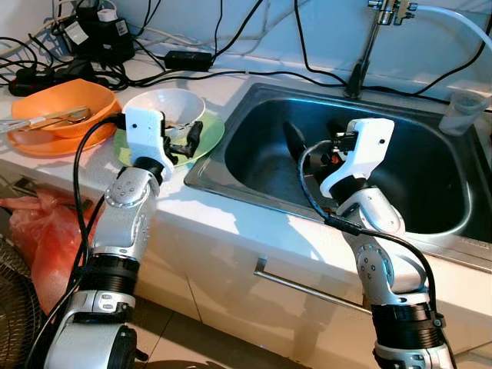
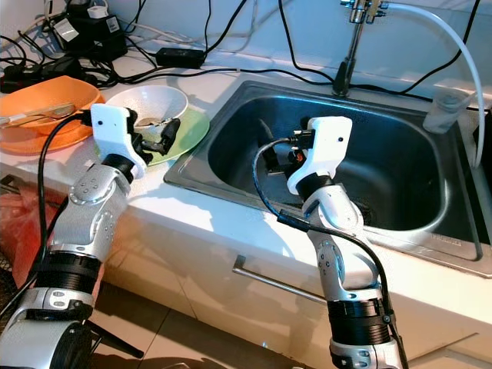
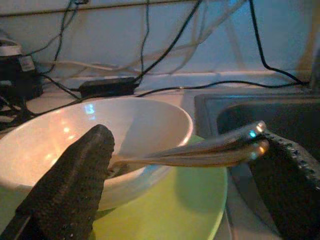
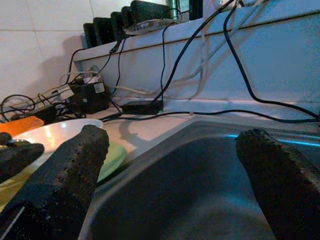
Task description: Kitchen organization
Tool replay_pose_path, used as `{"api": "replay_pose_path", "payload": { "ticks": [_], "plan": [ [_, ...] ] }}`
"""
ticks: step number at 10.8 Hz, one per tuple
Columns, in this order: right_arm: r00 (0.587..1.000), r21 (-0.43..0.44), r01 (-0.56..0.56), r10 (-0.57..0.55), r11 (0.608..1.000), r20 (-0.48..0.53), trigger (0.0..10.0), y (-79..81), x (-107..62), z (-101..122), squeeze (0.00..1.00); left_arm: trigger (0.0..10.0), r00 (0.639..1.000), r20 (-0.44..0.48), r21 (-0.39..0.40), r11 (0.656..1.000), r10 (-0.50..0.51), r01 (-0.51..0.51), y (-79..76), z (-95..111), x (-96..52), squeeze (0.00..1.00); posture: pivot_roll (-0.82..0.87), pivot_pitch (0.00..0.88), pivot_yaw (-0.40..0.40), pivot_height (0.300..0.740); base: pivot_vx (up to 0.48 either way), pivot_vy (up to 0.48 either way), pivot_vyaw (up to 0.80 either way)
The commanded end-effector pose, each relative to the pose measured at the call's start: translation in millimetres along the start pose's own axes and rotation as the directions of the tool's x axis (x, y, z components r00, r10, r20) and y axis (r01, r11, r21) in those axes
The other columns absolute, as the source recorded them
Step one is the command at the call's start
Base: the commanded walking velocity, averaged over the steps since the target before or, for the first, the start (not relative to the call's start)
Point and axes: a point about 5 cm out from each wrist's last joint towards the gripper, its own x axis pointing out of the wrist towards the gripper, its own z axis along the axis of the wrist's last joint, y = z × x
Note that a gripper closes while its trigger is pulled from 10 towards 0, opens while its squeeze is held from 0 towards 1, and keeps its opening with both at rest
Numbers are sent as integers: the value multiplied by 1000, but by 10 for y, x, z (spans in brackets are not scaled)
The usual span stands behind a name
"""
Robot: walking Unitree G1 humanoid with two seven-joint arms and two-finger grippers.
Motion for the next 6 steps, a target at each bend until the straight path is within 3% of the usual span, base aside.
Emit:
{"api": "replay_pose_path", "payload": {
  "ticks": [1,2,3,5,6],
  "plan": [
    [1000,-2,-2,2,1000,14,10000,27,-10,42,0,4784,1000,12,25,999,-24,24,-2,50,37,0,-2,0,52,740,0,0,0],
    [1000,-1,1,-1,1000,13,10000,25,-10,40,0,3843,999,7,30,999,-33,33,-6,36,40,0,-3,0,53,740,0,0,0],
    [1000,0,4,-4,1000,13,10000,17,-11,38,0,10000,999,10,41,998,-51,51,-12,39,42,0,-4,0,54,740,0,0,0],
    [1000,3,6,-6,1000,13,10000,13,-11,37,0,10000,987,4,56,985,-161,161,-52,70,39,0,-4,0,54,740,0,0,0],
    [1000,4,6,-7,1000,13,10000,12,-10,36,0,10000,986,3,70,984,-167,166,-15,87,33,0,-4,0,54,740,0,0,0]
  ]
}}
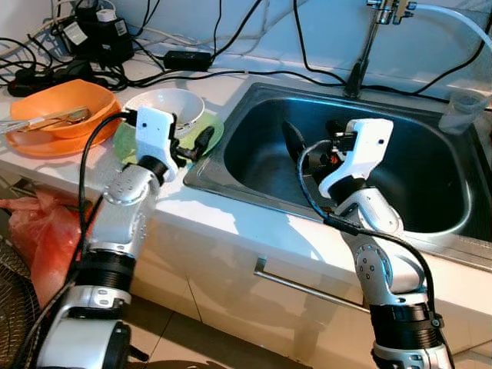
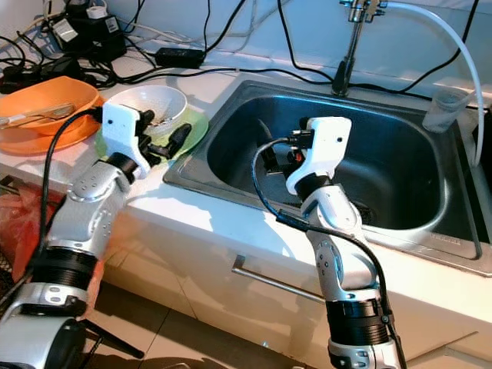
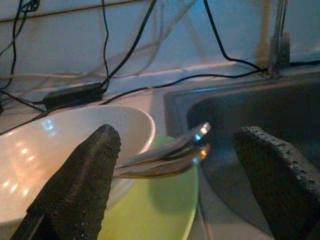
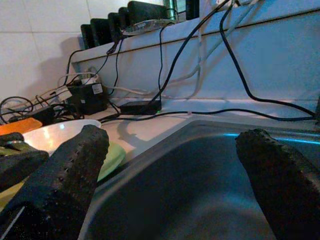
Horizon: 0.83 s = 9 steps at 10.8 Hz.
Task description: Kitchen organization
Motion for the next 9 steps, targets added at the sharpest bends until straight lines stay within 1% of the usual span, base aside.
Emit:
{"api": "replay_pose_path", "payload": {
  "ticks": [1,2,3,4,5,7,8,9],
  "plan": [
    [1000,0,2,-2,1000,12,10000,10,-7,37,0,10000,1000,4,15,1000,2,-2,81,51,4,0,3,0,56,740,0,0,0],
    [1000,2,3,-3,1000,12,10000,7,-5,36,0,10000,1000,-3,27,1000,9,-9,117,58,-8,0,4,0,56,740,0,0,0],
    [1000,4,4,-5,1000,11,10000,2,-7,30,0,10000,1000,-11,65,998,9,-8,157,61,-31,0,6,0,55,740,0,0,0],
    [1000,5,4,-4,1000,9,10000,2,-9,26,0,10000,1000,-19,83,996,16,-14,200,47,-56,0,8,0,53,740,0,0,0],
    [1000,6,3,-3,1000,9,10000,2,-9,24,0,10000,999,-32,110,994,0,3,220,35,-77,0,10,0,52,740,0,0,0],
    [1000,7,3,-3,1000,9,10000,5,-6,23,0,10000,997,-59,152,986,-56,64,210,17,-90,0,10,0,52,740,0,0,0],
    [1000,8,3,-3,1000,9,10000,5,-4,22,0,10000,994,-68,157,984,-80,90,201,11,-92,0,10,0,52,740,0,0,0],
    [1000,8,4,-4,1000,10,10000,6,-4,22,0,10000,989,-88,187,973,-122,137,175,-4,-102,0,10,0,52,740,0,0,0]
  ]
}}
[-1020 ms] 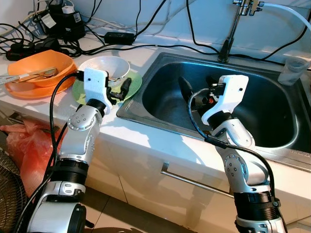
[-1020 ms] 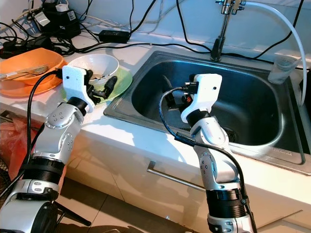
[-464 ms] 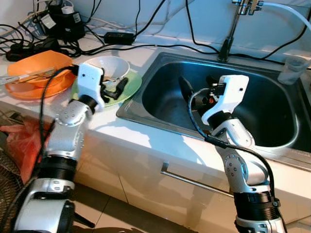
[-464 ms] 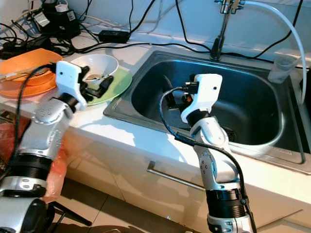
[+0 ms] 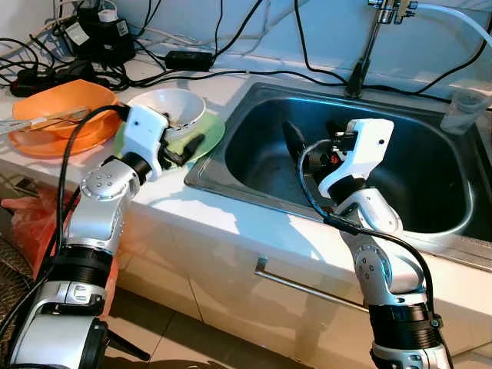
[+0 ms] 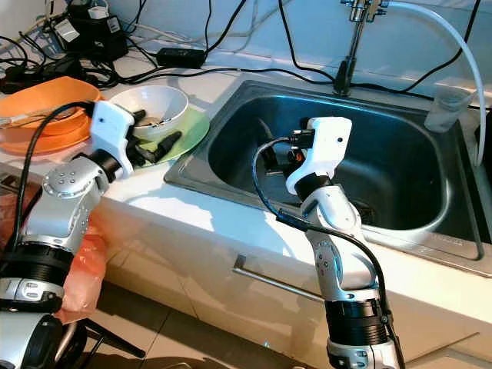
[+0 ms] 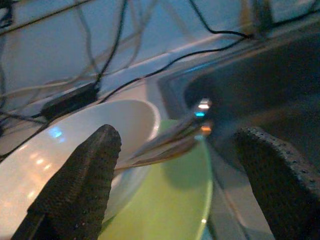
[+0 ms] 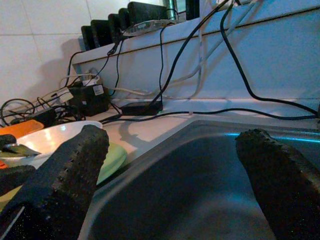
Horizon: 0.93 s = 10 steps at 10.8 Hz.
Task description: Kitchen organization
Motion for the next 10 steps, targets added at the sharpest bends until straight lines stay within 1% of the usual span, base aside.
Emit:
{"api": "replay_pose_path", "payload": {
  "ticks": [1,2,3,4,5,6,7,8,9,10],
  "plan": [
    [1000,1,1,-1,1000,7,10000,2,-3,23,0,10000,1000,-20,21,1000,-22,22,3,-37,-20,0,9,0,54,740,0,0,0],
    [1000,1,1,-2,1000,7,10000,2,-3,23,0,10000,999,-23,30,999,-28,29,14,-39,-26,0,9,0,54,740,0,0,0],
    [1000,2,2,-2,1000,7,10000,1,-1,22,0,9686,999,-27,44,999,-28,29,48,-40,-43,0,10,0,52,740,0,0,0],
    [1000,2,2,-2,1000,7,10000,1,0,21,0,9804,999,-28,47,999,-24,25,70,-40,-52,0,12,0,52,740,0,0,0],
    [1000,4,2,-2,1000,6,10000,1,1,20,0,6196,999,-43,78,997,-11,15,119,-64,-82,0,12,0,51,740,0,0,0],
    [1000,4,1,-1,1000,7,10000,1,1,20,0,4314,999,-46,75,997,12,-9,161,-81,-96,0,12,0,51,740,0,0,0],
    [1000,5,3,-3,1000,7,10000,0,0,21,0,4353,998,-49,83,996,33,-29,202,-90,-105,0,12,0,52,740,0,0,0],
    [1000,5,3,-3,1000,7,10000,0,-1,20,0,3647,998,-49,89,995,42,-37,221,-94,-106,0,11,0,53,740,0,0,0],
    [1000,5,3,-3,1000,7,10000,1,-3,19,0,4667,998,-48,95,995,44,-40,226,-98,-106,0,10,0,53,740,0,0,0],
    [1000,5,3,-3,1000,7,10000,1,-5,18,0,10000,997,-48,101,994,52,-47,238,-105,-102,0,10,0,54,740,0,0,0]
  ]
}}
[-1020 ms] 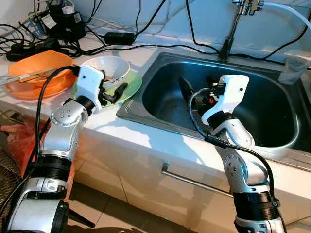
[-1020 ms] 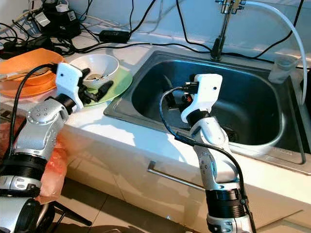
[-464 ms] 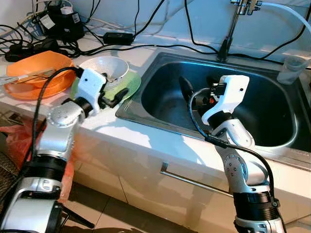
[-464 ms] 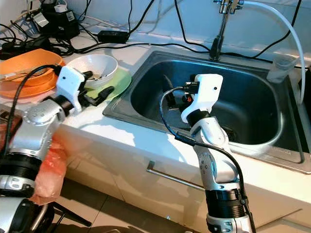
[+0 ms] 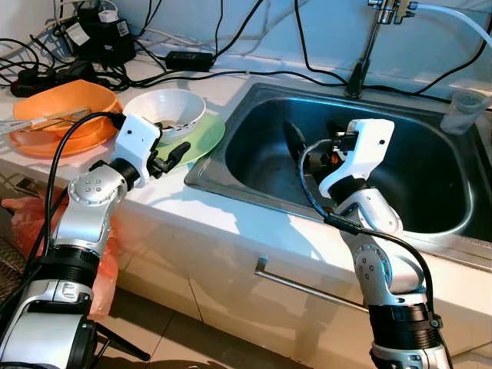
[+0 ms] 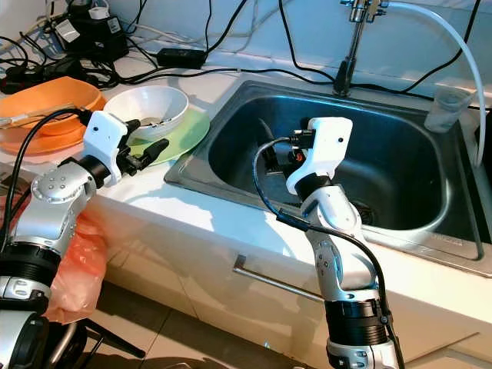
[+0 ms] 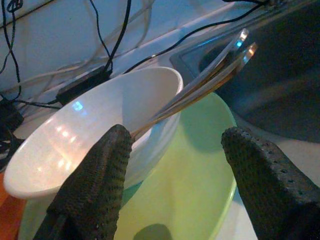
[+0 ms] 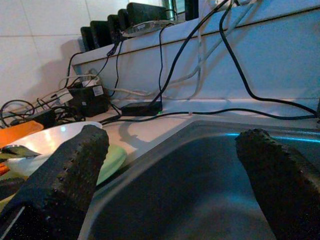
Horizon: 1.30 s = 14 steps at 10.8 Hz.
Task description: Kitchen organization
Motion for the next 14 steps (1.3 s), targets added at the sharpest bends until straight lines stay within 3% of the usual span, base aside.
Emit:
{"api": "replay_pose_path", "payload": {
  "ticks": [1,5,6,7,8,14],
  "plan": [
    [1000,1,0,0,1000,5,10000,5,-4,19,0,10000,1000,17,23,999,23,-24,74,70,12,0,10,0,54,740,0,0,0],
    [1000,2,2,-2,1000,6,10000,7,-2,18,0,10000,996,57,10,998,68,-68,91,126,78,0,6,0,55,740,0,0,0],
    [1000,1,4,-4,1000,6,10000,5,-3,19,0,8902,996,61,7,998,68,-69,93,135,89,0,3,0,56,740,0,0,0],
    [1000,1,6,-6,1000,6,10000,4,-5,20,0,2000,996,64,1,998,62,-62,85,139,97,0,1,0,59,740,0,0,0],
    [1000,1,7,-7,1000,7,10000,5,-7,20,0,0,996,65,-3,998,58,-58,80,136,99,0,1,0,60,740,0,0,0],
    [1000,2,8,-8,1000,6,10000,6,-5,13,0,0,996,72,-19,999,45,-44,76,116,101,0,3,0,60,740,0,0,0]
  ]
}}
